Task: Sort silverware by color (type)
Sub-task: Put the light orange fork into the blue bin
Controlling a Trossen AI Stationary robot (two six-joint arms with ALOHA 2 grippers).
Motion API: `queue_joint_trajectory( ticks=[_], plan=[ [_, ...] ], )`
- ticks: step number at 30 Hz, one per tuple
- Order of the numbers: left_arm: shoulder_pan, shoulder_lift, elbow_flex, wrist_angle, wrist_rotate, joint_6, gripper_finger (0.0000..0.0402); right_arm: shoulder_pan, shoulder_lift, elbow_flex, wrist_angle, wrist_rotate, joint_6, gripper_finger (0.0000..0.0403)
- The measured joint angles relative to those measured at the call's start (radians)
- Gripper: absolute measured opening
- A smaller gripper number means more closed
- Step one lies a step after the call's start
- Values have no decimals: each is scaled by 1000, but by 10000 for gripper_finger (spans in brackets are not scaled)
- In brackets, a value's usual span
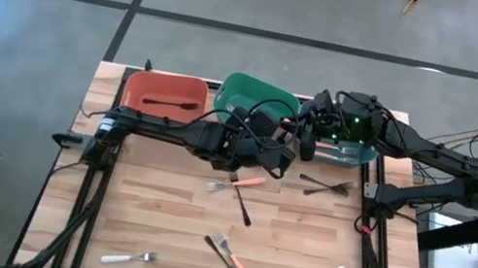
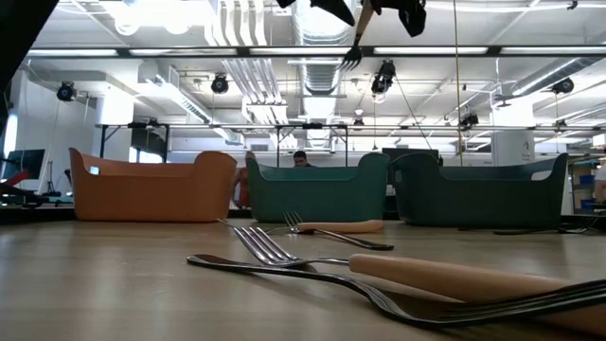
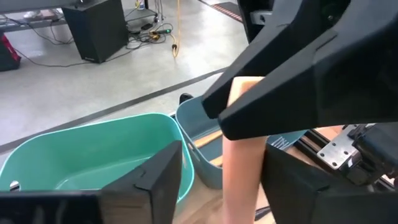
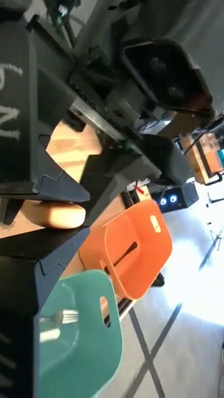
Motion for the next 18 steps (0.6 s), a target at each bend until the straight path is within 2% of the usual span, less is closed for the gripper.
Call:
queue_joint_trajectory(
  ticks=[5,11,18],
  plan=[
    [0,-4,0,-1,-14,0,208,-61,-22,0,-145,141,-100,43],
    [0,-4,0,-3,24,-1,210,-152,-27,38,-387,351,-240,43],
    [0,-4,0,-20,27,-1,210,-200,-28,117,-436,370,-309,43]
  ],
)
